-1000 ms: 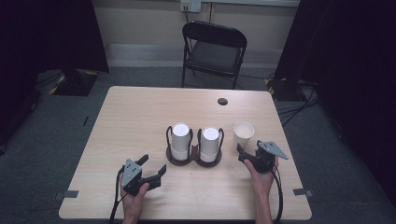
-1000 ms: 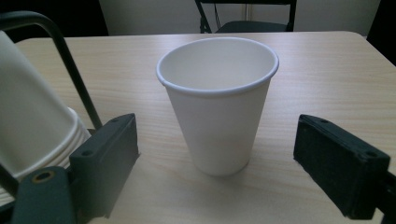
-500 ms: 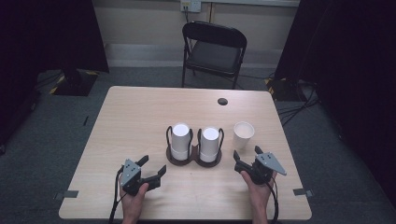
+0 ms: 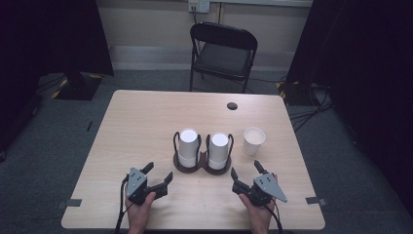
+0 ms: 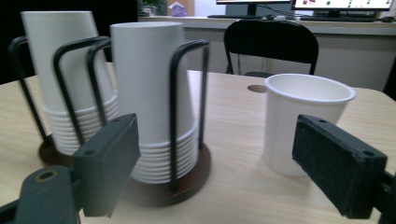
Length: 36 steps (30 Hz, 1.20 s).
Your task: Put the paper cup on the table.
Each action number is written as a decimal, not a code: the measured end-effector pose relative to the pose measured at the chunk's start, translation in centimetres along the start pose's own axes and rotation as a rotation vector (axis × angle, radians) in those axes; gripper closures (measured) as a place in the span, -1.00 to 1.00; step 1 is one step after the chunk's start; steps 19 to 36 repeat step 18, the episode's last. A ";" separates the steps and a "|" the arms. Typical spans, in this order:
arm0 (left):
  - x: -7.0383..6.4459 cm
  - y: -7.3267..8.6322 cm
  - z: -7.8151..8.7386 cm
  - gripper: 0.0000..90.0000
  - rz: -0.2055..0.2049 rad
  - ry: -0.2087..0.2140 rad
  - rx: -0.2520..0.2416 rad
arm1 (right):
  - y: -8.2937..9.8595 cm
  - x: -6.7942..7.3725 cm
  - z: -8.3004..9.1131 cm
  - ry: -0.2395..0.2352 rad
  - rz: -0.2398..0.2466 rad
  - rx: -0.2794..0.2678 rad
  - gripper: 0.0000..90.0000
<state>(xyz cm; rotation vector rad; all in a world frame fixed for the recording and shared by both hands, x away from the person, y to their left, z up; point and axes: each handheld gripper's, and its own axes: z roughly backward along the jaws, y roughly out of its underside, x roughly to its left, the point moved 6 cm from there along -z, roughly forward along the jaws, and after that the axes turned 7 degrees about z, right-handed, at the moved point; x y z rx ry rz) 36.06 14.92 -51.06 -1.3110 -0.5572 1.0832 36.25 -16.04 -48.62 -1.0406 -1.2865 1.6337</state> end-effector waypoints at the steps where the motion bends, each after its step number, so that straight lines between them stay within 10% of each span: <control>1: 0.0 0.0 0.0 -0.60 -0.002 -0.004 -0.003 | 0.1 0.2 0.0 -0.004 0.002 0.000 -0.68; 12: -0.1 0.0 0.2 -0.61 -0.014 -0.014 -0.025 | 1.5 3.4 -0.1 -0.059 0.052 -0.006 -0.68; 36: -0.2 0.0 0.3 -0.62 -0.027 -0.019 -0.032 | 1.6 3.0 0.0 -0.041 0.029 -0.006 -0.69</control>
